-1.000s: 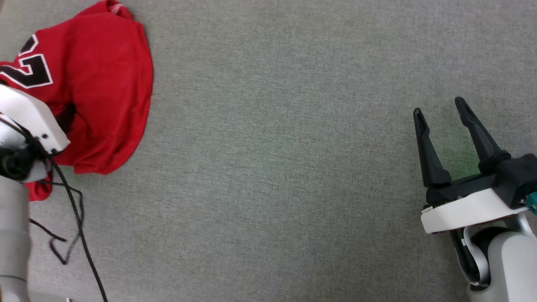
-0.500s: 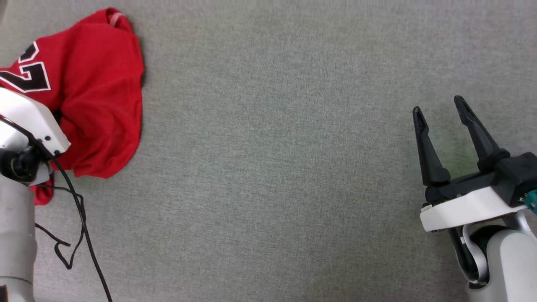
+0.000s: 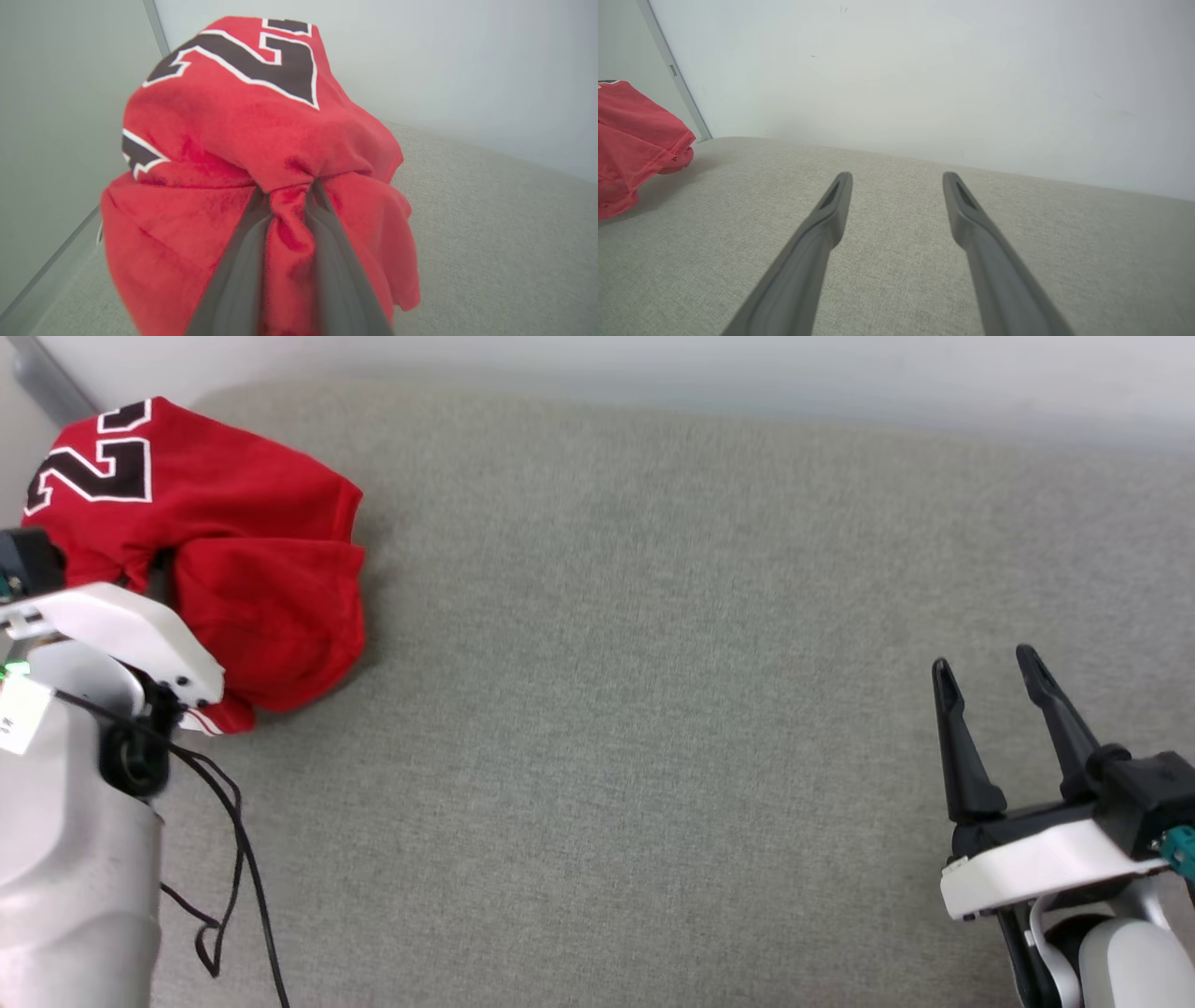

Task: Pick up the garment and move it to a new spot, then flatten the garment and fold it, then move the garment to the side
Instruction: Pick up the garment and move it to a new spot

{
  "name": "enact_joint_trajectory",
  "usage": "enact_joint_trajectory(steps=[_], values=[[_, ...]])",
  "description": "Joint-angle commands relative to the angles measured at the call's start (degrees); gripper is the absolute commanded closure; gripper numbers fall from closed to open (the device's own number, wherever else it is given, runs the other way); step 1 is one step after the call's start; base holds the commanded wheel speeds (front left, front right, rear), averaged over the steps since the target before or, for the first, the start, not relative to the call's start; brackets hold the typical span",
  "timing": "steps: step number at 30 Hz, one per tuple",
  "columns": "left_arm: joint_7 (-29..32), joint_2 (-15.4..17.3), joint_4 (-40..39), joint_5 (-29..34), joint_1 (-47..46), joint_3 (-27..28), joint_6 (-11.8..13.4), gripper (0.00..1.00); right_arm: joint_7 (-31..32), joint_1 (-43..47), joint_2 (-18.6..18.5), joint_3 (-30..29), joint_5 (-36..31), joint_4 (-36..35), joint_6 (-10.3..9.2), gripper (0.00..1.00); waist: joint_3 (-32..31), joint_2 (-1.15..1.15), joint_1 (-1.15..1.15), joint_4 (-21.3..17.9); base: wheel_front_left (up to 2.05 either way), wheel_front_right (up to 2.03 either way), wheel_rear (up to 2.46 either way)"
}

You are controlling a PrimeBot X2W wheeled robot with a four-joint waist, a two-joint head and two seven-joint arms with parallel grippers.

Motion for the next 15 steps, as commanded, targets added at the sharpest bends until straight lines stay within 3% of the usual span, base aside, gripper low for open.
enact_joint_trajectory(steps=[1,7,15], values=[[-1.7,-0.8,-1.3,0.3,1.7,-0.4,0.4,1.00,0.0,1.3,0.3,-0.3,0.3,0.0,-0.04,0.00,-3.7,0.00,0.00,-0.9,0.00,0.00,0.00],[-4.8,-3.2,-6.4,1.3,6.7,-2.1,1.0,1.00,0.4,4.3,0.5,-0.5,1.6,-0.3,-0.05,0.00,-7.8,0.00,0.00,-4.1,0.00,0.00,0.00],[-1.6,-6.7,-14.2,2.8,13.4,-7.9,0.0,1.00,0.7,6.9,0.5,-0.9,3.5,-0.8,-0.05,0.00,-9.9,0.00,0.00,-10.0,0.00,0.00,0.00]])
